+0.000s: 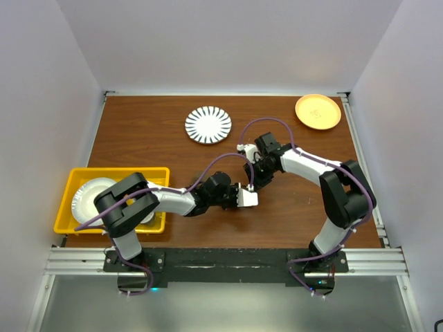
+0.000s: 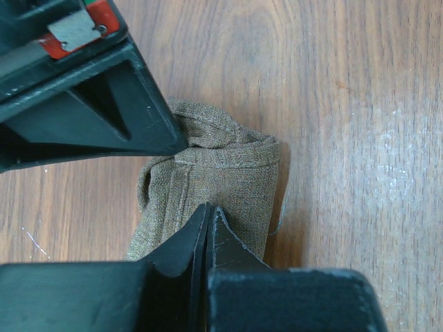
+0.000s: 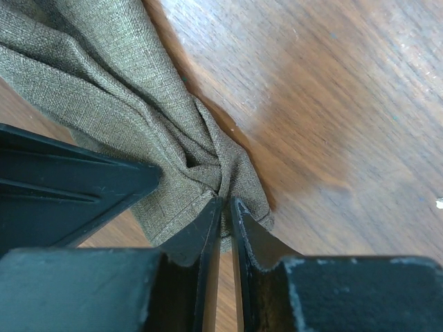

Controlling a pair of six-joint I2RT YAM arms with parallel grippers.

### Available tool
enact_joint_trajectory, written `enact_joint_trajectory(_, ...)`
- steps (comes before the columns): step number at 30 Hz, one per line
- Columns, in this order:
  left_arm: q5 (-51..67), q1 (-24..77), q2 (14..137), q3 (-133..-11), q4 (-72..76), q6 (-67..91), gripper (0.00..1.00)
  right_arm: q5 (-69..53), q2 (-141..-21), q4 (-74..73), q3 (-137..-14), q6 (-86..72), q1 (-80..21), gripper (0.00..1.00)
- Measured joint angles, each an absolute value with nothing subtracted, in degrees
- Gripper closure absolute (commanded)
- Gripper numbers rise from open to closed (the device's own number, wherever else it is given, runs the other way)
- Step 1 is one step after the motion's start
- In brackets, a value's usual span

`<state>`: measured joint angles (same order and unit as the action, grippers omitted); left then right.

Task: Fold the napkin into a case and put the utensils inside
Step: Stuff the top corner of the smaller-rectangle-folded napkin at the center of the board.

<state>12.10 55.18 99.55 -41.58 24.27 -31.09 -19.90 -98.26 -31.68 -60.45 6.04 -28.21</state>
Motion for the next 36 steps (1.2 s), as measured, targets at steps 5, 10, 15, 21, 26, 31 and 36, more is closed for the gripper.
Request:
enact_joint_trajectory(5,12.1,55.18,99.55,-41.65,24.12,-31.09,1.0,-19.86,-98.3,-31.66,-60.42,6.22,-28.49,0.8)
enact_joint_trajectory(10,12.12,55.18,99.55,-41.67,24.03,-31.09,1.0,-20.01,-98.3,-31.62,-60.42,6.17,-28.88,0.78)
enact_joint_trajectory(15,12.1,55.18,99.55,-41.69,23.97,-31.09,1.0,-19.75,-98.54,-31.44,-60.42,6.35,-29.52,1.0)
enact_joint_trajectory(21,12.1,55.18,99.55,-41.69,23.94,-31.07,1.0,-18.87,-98.7,-32.01,-60.93,6.2,-29.63,1.0)
enact_joint_trajectory(26,12.08,55.18,99.55,-41.69,23.94,-31.07,1.0,-18.9,-97.01,-33.34,-61.8,5.76,-29.63,1.0)
enact_joint_trajectory(31,12.03,55.18,99.55,-41.69,23.99,-31.09,1.0,-18.94,-94.76,-34.02,-62.39,5.3,-29.78,1.0)
enact_joint_trajectory(36,12.03,55.18,99.55,-41.74,23.97,-31.09,1.0,-18.96,-94.74,-34.5,-62.57,5.3,-29.95,1.0)
